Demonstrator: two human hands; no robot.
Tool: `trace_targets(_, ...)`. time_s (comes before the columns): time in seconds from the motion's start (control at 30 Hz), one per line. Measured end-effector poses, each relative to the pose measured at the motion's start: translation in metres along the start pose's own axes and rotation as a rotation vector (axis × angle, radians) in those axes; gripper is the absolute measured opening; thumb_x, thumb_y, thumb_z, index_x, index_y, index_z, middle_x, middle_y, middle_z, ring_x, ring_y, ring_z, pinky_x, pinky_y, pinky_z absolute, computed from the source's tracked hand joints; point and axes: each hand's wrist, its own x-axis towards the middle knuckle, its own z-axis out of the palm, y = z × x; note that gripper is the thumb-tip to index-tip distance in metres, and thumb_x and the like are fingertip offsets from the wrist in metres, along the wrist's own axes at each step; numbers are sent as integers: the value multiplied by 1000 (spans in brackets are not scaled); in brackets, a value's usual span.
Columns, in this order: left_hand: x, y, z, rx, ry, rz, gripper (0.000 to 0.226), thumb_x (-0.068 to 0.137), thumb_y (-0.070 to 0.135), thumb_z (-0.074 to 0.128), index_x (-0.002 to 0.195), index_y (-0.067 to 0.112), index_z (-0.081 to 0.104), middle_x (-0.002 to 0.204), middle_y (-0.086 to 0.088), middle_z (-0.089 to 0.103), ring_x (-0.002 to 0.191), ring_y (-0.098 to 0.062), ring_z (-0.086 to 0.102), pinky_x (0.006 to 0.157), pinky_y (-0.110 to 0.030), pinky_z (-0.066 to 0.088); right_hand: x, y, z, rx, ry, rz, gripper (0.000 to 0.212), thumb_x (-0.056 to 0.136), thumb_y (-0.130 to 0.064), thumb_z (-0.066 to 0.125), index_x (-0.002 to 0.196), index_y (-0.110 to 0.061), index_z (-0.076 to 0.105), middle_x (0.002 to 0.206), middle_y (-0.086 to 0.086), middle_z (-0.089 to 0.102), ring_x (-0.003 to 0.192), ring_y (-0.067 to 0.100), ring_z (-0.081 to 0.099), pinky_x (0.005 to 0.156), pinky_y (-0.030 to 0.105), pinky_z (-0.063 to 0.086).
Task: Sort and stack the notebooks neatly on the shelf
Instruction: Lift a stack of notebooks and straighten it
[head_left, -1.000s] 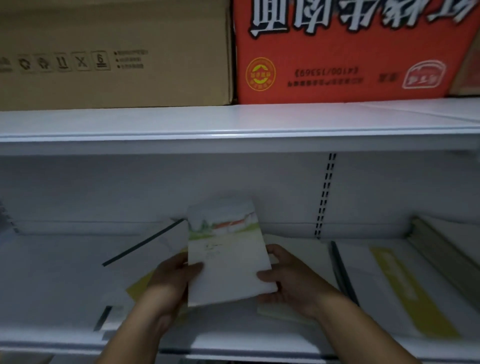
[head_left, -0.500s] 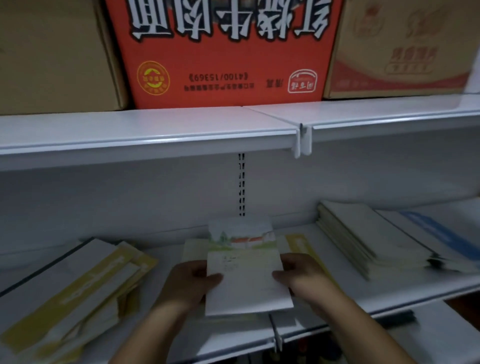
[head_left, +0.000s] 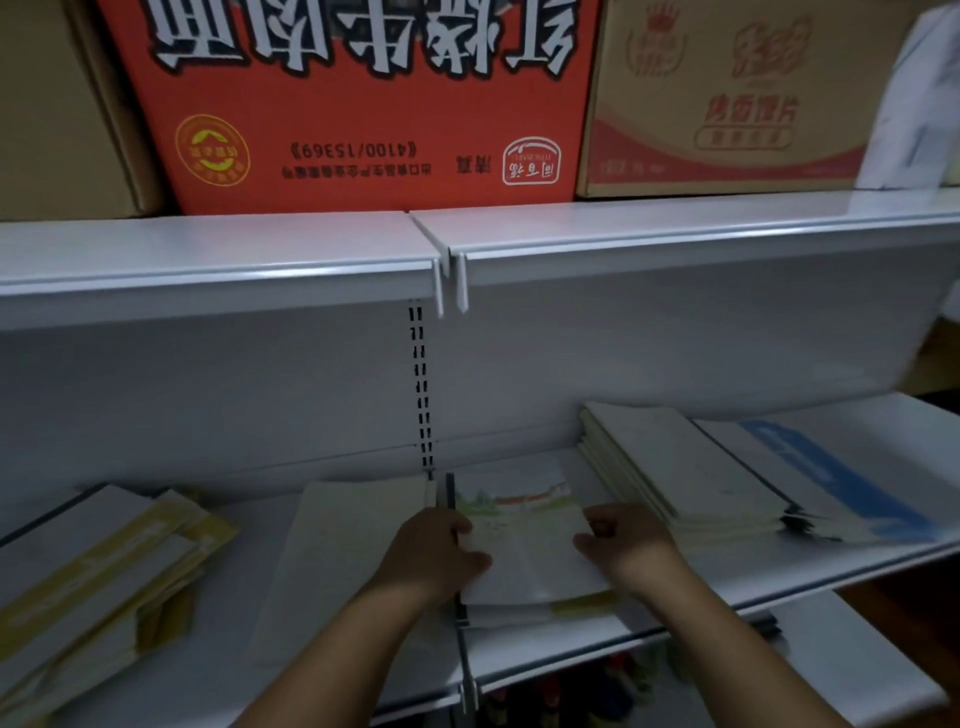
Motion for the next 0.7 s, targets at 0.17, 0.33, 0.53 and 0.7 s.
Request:
trace_targets(0.17, 0, -1, 0, 31, 26, -7, 49, 82, 35, 66, 126, 18, 53, 133, -1, 46, 122, -14, 46, 98, -18, 33, 7, 7, 3, 49, -14, 9, 32, 84, -12, 66, 115, -5, 65, 115, 9, 66, 89, 12, 58, 75, 17, 43)
trace_targets(0.33, -5, -5, -3, -65, 60, -30, 49, 79, 30, 70, 124, 19, 55, 123, -1, 52, 102, -9, 51, 87, -14, 36, 12, 8, 6, 192, 7, 44, 31, 81, -6, 69, 111, -1, 65, 99, 7, 63, 86, 16, 56, 76, 24, 43)
trace_targets(0.53, -9, -9, -7, -52, 74, -25, 47, 79, 31, 71, 121, 18, 58, 104, 5, 47, 97, -8, 50, 87, -15, 38, 15, 2, 9, 157, 2, 20, 29, 79, -6, 71, 107, -2, 66, 103, 14, 67, 83, 18, 57, 80, 29, 49)
trace_targets(0.7, -6, -7, -5, -47, 79, 4, 44, 79, 29, 71, 119, 20, 58, 104, 5, 46, 96, -6, 48, 85, -13, 37, 14, 6, 7, 132, -4, -4, 30, 79, -3, 70, 108, 2, 65, 93, 10, 63, 82, 14, 55, 72, 20, 40)
